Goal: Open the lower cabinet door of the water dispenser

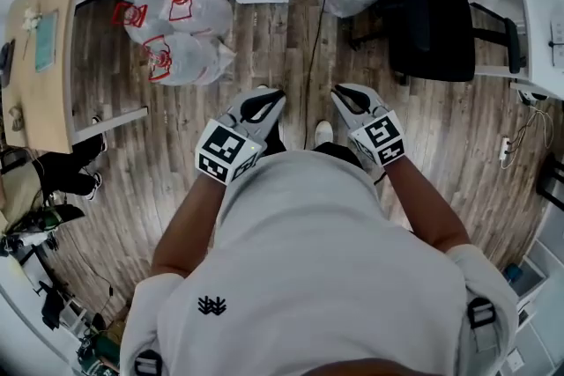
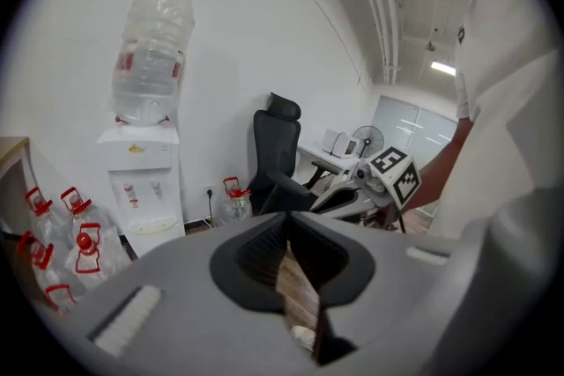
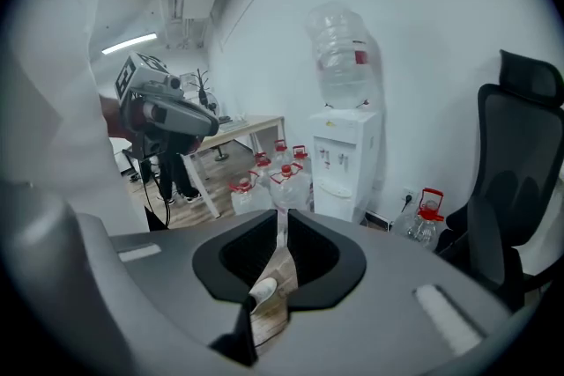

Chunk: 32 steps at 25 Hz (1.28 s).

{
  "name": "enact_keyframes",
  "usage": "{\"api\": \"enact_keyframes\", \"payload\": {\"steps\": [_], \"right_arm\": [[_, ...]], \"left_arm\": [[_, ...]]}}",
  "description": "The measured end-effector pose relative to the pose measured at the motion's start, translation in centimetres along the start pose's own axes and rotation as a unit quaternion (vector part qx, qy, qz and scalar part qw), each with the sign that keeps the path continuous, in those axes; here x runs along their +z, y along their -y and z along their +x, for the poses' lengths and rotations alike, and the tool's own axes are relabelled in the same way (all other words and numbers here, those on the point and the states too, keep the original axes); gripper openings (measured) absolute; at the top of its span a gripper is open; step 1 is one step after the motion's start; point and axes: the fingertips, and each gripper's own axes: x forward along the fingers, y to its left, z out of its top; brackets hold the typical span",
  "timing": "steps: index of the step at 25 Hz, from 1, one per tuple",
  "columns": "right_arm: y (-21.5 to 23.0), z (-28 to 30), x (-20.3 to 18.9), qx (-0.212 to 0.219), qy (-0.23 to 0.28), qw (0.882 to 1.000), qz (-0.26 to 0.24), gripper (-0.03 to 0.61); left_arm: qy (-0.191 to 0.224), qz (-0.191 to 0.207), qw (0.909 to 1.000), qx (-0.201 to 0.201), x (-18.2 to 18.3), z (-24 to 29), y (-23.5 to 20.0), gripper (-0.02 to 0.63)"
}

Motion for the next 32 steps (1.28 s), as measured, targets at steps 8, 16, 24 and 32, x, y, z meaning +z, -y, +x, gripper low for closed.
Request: {"api": "enact_keyframes", "payload": {"steps": [8,16,24,32], "right_arm": [[4.9,8.1,3.7,-0.05,-0.011,0.998,0.045,0.034],[13.3,18.7,0.9,-0.008,-0.057,0.997,0.055,0.061],[25.6,32.4,-4.4,0.045,-0.104,0.994,0.009,0.065],[32.0,44.8,-11.7,0.061,-0.152,0.986,-0.03,0.106]], "left_arm": [[-0.039,0.049,0.996,-0.063,0.7,2.0,-8.7,0.058],[-0.071,0.013,0.9965,-0.042,0.7,8.2,-13.7,0.058],[-0.098,-0.043,0.9942,-0.013,0.0,18.0,-17.4,0.058],[-0.109,-0.082,0.9905,-0.021,-2.0,25.8,-19.3,0.058]]}}
